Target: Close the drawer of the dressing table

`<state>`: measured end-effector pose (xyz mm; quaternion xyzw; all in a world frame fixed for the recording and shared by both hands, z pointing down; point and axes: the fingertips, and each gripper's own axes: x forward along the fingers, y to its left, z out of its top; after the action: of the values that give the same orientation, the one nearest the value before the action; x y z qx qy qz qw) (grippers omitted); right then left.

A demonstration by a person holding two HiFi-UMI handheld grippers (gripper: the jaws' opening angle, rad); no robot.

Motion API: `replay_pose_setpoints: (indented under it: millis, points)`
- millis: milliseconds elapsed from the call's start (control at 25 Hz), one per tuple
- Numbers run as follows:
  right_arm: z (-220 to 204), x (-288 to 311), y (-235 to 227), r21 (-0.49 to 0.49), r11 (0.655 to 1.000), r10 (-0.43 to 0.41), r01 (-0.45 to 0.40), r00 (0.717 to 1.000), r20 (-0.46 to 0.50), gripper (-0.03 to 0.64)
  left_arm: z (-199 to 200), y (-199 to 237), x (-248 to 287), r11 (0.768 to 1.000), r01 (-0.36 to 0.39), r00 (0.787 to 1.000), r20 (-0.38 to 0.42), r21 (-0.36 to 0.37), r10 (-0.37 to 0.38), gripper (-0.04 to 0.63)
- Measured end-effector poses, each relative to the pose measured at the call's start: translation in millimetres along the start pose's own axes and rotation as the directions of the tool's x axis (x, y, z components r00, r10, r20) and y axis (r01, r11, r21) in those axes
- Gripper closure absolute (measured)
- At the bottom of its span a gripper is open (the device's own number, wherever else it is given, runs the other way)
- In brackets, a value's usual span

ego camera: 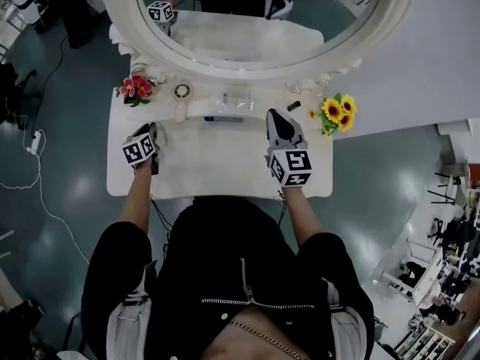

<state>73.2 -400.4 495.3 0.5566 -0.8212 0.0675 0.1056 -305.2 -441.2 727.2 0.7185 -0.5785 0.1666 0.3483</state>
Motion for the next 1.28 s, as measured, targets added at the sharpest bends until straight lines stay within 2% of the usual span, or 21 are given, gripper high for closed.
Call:
replay_pose_setpoints:
  millis: [160,320,480,720,840,1000,1280]
  points:
    - [0,1,0,-0.006,1.000,0.016,-0.016,1.000,0.004,0.611,17,-17,-25,0.998,0.006,0.998,0.058,0.060,-0.009,0.527]
    - [2,5,1,-0.007,1.000,0.031,-0.030,0.999,0.021,0.611,47,-47,-54,0.985,0.020,0.990,0.136,0.174,-0.044,0.554]
    - [8,7,-5,0.000,1.000,0.029,-0.029,0.998,0.049,0.611,74,-80,-78,0.949,0.009,0.979,0.190,0.314,-0.072,0.565]
    - [21,8,-12,-0.016,0.999,0.033,-0.032,0.996,0.080,0.612,121,-136,-118,0.901,-0.007,0.946,0.296,0.434,-0.135,0.568]
    - [25,8,-13,-0.024,0.999,0.036,-0.034,0.995,0.089,0.612,141,-162,-136,0.882,-0.011,0.926,0.339,0.471,-0.169,0.568]
    - [27,7,-16,-0.026,0.999,0.039,-0.037,0.994,0.099,0.612,156,-183,-145,0.878,-0.005,0.900,0.386,0.478,-0.205,0.568]
    - [27,2,-21,-0.019,0.999,0.033,-0.031,0.994,0.107,0.614,161,-200,-149,0.873,-0.002,0.887,0.404,0.488,-0.223,0.569]
